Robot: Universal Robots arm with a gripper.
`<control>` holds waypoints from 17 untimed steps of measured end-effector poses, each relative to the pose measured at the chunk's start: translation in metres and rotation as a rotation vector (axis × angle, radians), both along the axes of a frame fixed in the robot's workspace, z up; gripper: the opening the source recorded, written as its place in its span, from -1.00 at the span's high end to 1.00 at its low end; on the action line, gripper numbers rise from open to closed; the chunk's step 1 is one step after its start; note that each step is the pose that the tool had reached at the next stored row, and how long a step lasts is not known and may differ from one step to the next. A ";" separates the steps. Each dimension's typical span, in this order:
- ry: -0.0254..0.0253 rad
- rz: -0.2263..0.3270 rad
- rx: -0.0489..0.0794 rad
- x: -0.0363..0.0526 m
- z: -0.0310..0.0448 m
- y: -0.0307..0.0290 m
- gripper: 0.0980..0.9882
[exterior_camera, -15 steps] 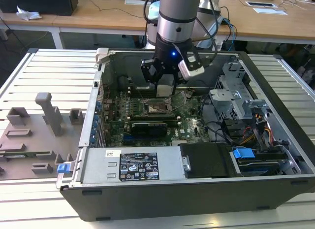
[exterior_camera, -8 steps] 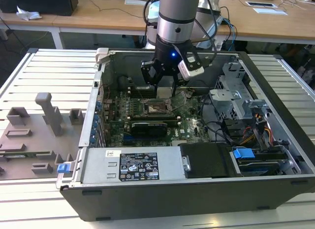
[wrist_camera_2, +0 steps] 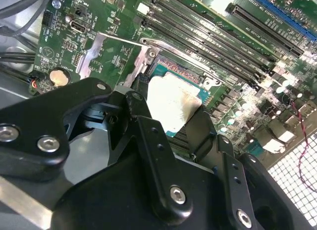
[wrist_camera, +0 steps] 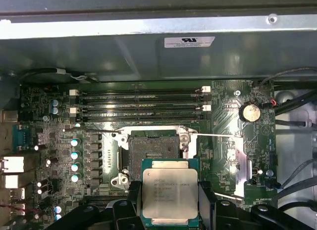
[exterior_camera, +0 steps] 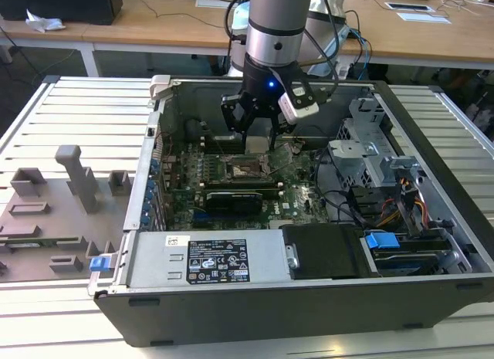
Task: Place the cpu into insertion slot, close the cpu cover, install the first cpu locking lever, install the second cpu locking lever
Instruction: 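Place the cpu into insertion slot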
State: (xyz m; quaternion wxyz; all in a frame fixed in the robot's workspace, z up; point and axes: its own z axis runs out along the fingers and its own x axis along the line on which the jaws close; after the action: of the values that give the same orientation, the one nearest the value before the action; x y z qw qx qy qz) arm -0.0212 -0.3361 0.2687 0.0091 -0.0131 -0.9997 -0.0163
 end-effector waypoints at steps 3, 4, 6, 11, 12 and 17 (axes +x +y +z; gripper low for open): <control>0.0000 -0.011 0.000 0.0000 -0.0001 0.0000 0.00; 0.0000 -0.021 0.000 0.0000 -0.0001 0.0000 0.00; 0.0000 -0.052 0.000 0.0000 -0.0001 0.0000 0.00; 0.0000 -0.177 -0.001 0.0000 -0.0003 0.0000 0.00; 0.0000 -0.197 -0.001 0.0000 -0.0004 0.0000 0.00; -0.0001 -0.275 -0.002 0.0000 -0.0005 0.0000 0.00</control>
State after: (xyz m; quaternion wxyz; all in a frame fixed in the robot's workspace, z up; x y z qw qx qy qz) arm -0.0212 -0.3361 0.2682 0.0068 -0.1499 -0.9885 -0.0164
